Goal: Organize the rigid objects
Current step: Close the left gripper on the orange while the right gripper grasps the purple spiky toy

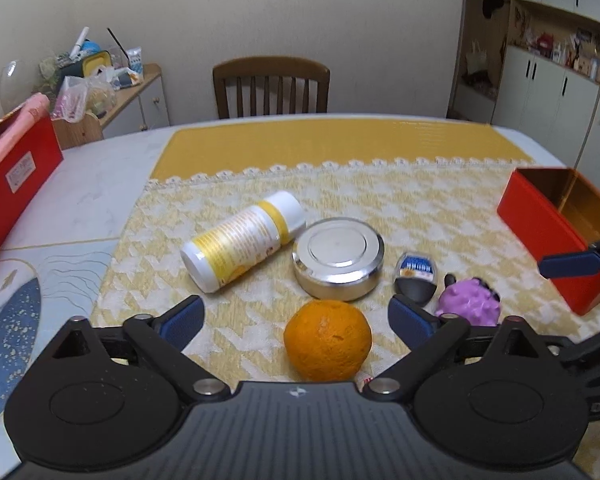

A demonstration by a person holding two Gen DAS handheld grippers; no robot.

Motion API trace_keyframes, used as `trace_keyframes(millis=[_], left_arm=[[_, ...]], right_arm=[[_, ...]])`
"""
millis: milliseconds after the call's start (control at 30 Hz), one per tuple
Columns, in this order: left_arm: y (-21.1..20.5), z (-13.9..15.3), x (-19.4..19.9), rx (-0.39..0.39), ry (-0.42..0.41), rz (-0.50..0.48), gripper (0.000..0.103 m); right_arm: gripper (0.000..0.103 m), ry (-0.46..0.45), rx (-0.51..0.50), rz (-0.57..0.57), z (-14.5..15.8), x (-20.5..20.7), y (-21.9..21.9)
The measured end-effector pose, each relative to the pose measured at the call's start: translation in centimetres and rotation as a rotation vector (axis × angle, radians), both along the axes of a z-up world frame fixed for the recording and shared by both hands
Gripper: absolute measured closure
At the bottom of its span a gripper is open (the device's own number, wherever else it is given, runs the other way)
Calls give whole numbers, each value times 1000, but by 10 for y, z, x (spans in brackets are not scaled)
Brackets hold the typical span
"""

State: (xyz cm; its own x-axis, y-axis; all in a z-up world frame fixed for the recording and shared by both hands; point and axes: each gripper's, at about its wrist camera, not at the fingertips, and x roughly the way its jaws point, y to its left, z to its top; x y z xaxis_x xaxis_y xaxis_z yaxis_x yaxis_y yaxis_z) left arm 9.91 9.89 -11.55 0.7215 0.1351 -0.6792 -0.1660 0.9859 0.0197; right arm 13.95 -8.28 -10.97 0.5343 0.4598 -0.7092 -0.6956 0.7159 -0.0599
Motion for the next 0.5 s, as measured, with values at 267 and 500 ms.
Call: trace_keyframes(millis=[267,500], left_arm=[[-1,-17,12,-29,59,-29,28],[-5,-21,18,-35,84,-57,44]], right_arm=[[30,25,-65,67,-19,13,21],[42,57,-52,63,-22,21,23]])
